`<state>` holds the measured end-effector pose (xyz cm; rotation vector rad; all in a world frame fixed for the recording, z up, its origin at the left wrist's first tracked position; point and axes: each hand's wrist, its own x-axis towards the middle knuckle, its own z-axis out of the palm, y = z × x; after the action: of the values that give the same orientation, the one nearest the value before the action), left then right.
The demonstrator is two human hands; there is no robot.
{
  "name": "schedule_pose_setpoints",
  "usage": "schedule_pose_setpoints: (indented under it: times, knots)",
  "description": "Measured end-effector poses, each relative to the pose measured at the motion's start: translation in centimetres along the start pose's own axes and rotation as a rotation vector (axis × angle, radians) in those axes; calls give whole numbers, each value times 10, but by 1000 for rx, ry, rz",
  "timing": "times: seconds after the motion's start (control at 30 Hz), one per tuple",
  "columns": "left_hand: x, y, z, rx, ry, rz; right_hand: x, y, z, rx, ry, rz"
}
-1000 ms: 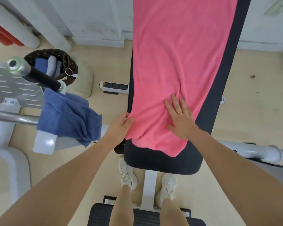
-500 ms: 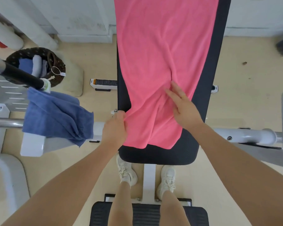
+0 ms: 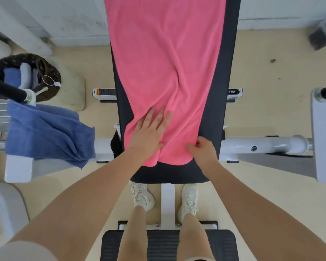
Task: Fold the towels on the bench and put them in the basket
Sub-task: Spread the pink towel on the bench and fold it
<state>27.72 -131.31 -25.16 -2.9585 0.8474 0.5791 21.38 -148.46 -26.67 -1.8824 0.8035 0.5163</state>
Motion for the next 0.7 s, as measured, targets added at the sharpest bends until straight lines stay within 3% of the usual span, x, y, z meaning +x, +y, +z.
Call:
schedule_pose_setpoints:
  times: [0.13, 0.37, 0.5, 0.7]
  knots:
    - [0, -6, 0, 38, -13, -23, -1, 5, -19, -146, -16, -15]
    - [-3, -18, -8, 93, -28, -34, 6, 9, -49, -597, -77, 143]
    - [0, -25, -33, -71, 103, -23, -1, -37, -42, -574, 159, -84]
    - [28, -62, -91, -297, 233, -47, 18, -135, -45, -491, 273, -386]
